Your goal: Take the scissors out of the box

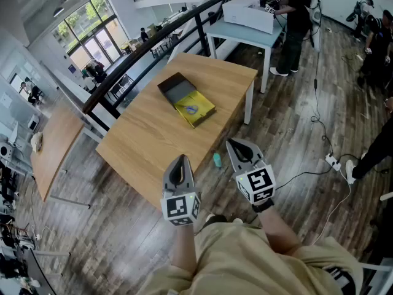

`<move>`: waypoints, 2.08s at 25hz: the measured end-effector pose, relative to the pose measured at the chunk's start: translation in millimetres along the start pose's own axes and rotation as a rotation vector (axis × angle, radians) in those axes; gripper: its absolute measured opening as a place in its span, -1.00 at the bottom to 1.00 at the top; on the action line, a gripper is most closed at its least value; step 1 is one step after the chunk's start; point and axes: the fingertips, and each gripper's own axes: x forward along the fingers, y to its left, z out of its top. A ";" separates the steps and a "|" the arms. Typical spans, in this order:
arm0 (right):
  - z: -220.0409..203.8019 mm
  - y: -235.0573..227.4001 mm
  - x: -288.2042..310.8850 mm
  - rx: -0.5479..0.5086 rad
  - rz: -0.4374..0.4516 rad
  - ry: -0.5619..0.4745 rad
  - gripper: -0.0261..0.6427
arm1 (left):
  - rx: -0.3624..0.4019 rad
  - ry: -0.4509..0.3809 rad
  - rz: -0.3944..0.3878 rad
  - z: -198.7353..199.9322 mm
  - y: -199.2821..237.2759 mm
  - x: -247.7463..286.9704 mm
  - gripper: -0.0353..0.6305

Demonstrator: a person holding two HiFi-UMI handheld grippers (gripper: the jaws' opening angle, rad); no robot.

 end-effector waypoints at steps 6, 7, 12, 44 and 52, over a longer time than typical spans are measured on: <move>-9.5 -12.2 -11.3 0.046 -0.059 0.005 -0.88 | 0.007 0.007 -0.019 -3.9 -11.6 6.4 -0.87; -11.9 -14.8 -14.8 0.046 -0.069 0.005 -0.88 | 0.008 0.009 -0.027 -4.5 -15.4 6.9 -0.87; -24.5 -34.3 -22.7 0.083 -0.106 0.013 -0.88 | 0.016 0.022 -0.065 -12.7 -32.6 14.0 -0.87; -21.8 -74.2 270.9 -0.059 0.070 0.048 -0.88 | -0.033 -0.016 0.005 -18.0 120.9 264.4 -0.87; -54.3 -72.4 329.8 -0.060 0.091 0.133 -0.88 | -0.101 0.006 0.015 -50.2 165.8 300.6 -0.87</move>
